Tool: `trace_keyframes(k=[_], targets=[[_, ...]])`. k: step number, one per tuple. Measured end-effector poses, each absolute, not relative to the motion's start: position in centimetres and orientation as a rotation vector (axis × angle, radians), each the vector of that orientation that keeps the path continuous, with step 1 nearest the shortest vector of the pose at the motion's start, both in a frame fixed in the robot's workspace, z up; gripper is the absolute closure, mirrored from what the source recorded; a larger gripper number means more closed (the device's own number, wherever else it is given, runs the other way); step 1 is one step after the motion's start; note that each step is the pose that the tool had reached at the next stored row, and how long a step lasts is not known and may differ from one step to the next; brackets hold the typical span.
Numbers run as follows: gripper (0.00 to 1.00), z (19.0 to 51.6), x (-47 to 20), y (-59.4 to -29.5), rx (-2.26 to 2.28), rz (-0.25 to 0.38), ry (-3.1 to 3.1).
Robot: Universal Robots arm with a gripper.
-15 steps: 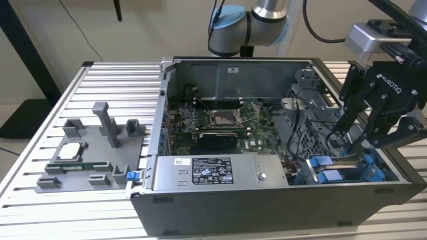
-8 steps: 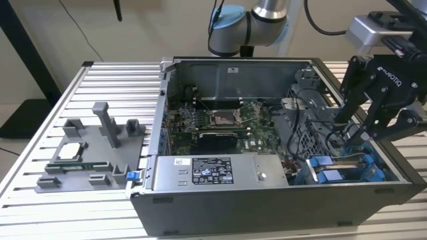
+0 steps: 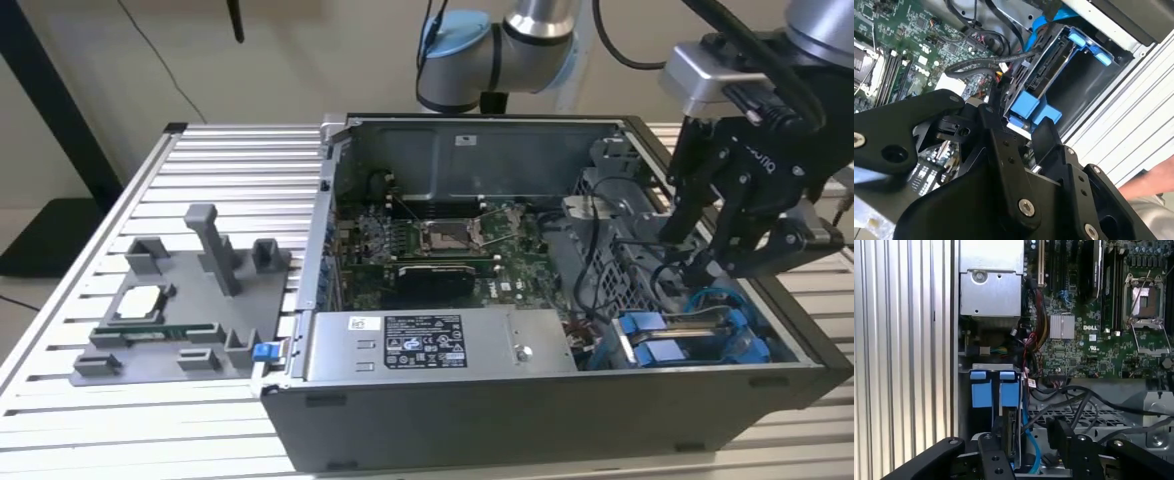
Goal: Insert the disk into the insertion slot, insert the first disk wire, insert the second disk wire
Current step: 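Insert the disk into the insertion slot, then insert the first disk wire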
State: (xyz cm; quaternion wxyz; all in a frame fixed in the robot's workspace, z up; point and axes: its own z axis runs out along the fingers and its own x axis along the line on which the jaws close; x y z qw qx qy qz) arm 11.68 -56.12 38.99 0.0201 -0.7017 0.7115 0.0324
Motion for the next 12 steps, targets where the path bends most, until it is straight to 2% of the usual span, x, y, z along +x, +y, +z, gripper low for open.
trace_keyframes(k=[12], targets=[[0.00,38.42,11.50,-55.06,-2.147,0.038,2.156]])
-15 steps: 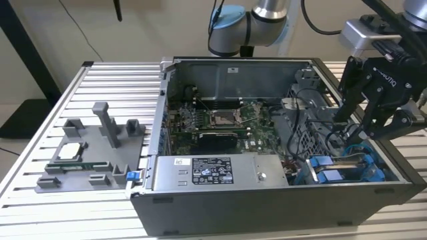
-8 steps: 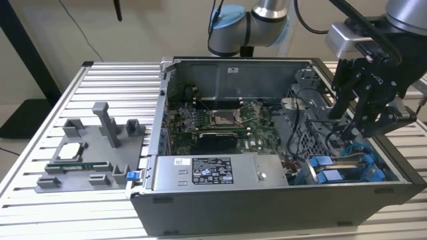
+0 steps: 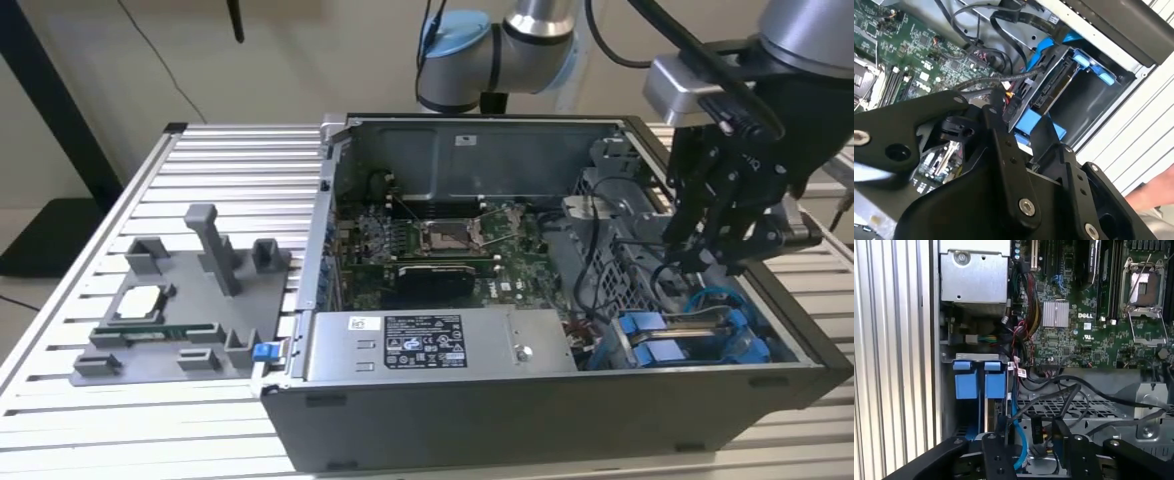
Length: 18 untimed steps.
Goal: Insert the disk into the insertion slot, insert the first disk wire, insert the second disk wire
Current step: 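Insert the first disk wire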
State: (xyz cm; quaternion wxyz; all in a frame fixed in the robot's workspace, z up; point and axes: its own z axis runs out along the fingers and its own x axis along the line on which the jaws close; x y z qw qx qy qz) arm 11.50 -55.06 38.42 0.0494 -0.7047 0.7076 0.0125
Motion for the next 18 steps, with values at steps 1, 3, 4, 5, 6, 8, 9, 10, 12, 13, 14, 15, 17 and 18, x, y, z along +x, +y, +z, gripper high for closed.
trace_keyframes(k=[1,3,4,5,6,8,9,10,12,13,14,15,17,18], targets=[[0.00,38.40,11.46,-55.06,-2.143,0.044,2.152],[0.00,38.39,11.37,-55.05,-2.132,0.059,2.142],[0.00,38.38,11.32,-55.05,-2.127,0.065,2.137],[0.00,38.36,11.28,-55.05,-2.123,0.071,2.133],[0.00,38.35,11.26,-55.05,-2.120,0.074,2.130],[0.00,38.33,11.27,-55.05,-2.118,0.074,2.128],[0.00,38.32,11.26,-55.11,-2.118,0.074,2.128],[0.00,38.32,11.26,-55.19,-2.118,0.074,2.128],[0.00,38.31,11.25,-55.40,-2.118,0.074,2.128],[0.00,38.31,11.24,-55.46,-2.117,0.075,2.128],[0.00,38.29,11.22,-55.48,-2.117,0.075,2.127],[0.00,38.26,11.21,-55.50,-2.116,0.075,2.126],[0.00,38.20,11.13,-55.53,-2.114,0.075,2.125],[0.00,38.16,11.10,-55.54,-2.114,0.075,2.124]])
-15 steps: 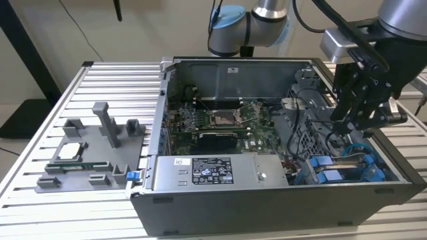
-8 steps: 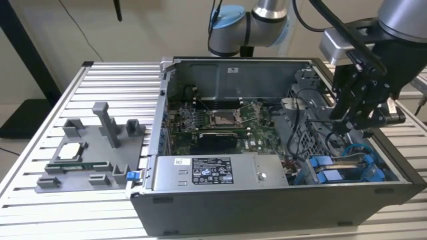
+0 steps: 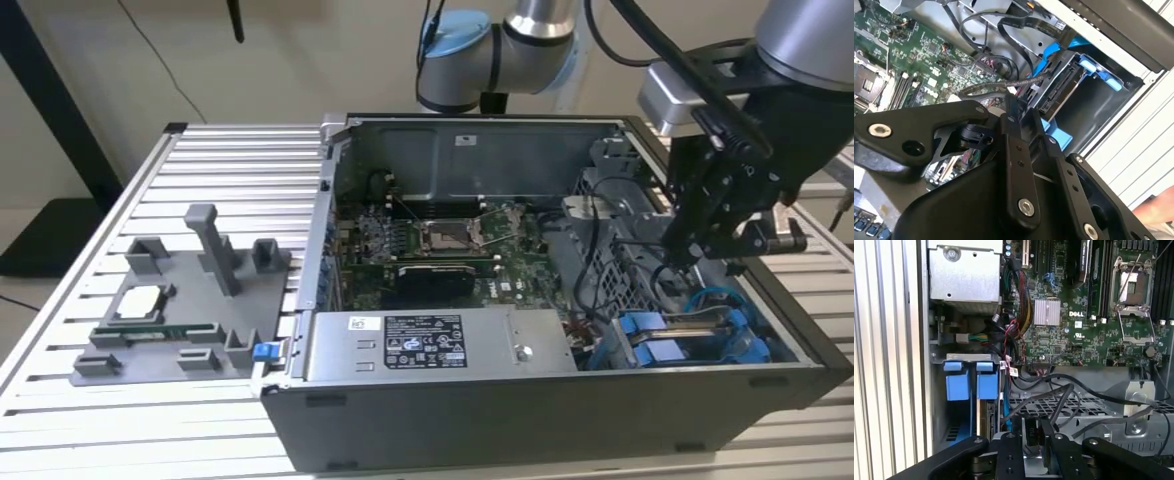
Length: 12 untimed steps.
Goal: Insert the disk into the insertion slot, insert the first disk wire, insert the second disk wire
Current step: 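Insert the first disk wire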
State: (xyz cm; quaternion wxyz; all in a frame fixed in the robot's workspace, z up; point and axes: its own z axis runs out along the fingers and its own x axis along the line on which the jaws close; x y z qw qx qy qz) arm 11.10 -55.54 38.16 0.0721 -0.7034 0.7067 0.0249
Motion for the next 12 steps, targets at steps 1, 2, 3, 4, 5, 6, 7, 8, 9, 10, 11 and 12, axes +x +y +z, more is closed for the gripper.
trace_keyframes(k=[1,2,3,4,5,6,7,8,9,10,11,12], targets=[[0.00,38.11,11.07,-55.54,-2.113,0.075,2.123],[0.00,38.08,11.07,-55.55,-2.112,0.076,2.122],[0.00,38.07,11.07,-55.54,-2.112,0.076,2.121],[1.00,38.06,11.06,-55.54,-2.112,0.076,2.121],[1.00,38.05,11.06,-55.54,-2.111,0.077,2.121],[1.00,38.04,11.06,-55.54,-2.111,0.077,2.121],[1.00,38.04,11.06,-55.54,-2.111,0.077,2.121],[1.00,38.04,11.06,-55.54,-2.111,0.077,2.120],[1.00,38.04,11.06,-55.54,-2.111,0.077,2.121],[1.00,38.05,11.06,-55.54,-2.111,0.077,2.121],[1.00,38.05,11.06,-55.54,-2.111,0.077,2.121],[1.00,38.05,11.06,-55.54,-2.111,0.077,2.121]])
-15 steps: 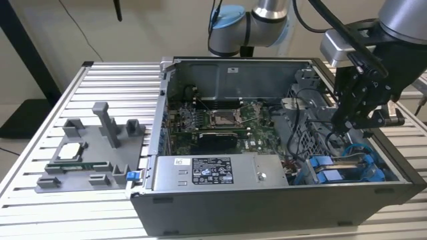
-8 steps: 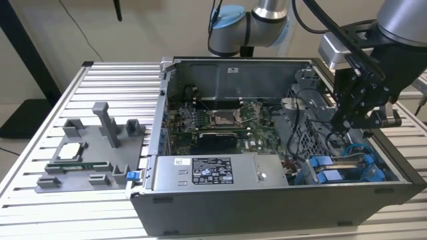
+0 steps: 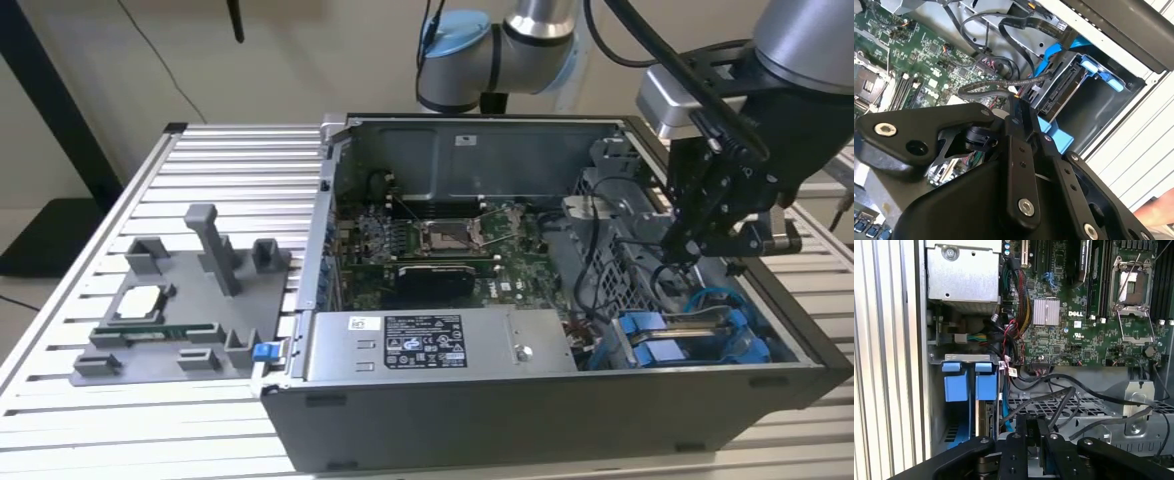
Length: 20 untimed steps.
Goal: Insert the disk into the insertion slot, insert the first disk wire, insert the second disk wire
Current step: 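Insert the first disk wire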
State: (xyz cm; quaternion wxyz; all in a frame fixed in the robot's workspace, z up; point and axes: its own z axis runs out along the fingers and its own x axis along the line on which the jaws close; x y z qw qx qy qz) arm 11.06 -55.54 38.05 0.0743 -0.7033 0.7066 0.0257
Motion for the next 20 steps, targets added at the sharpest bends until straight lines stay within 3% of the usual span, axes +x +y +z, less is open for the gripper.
trace_keyframes(k=[5,13,20], targets=[[1.00,38.01,11.05,-55.54,-2.112,0.075,2.122],[1.00,37.93,11.49,-55.57,-2.155,0.005,2.160],[1.00,37.91,11.65,-55.56,-2.158,0.005,2.163]])
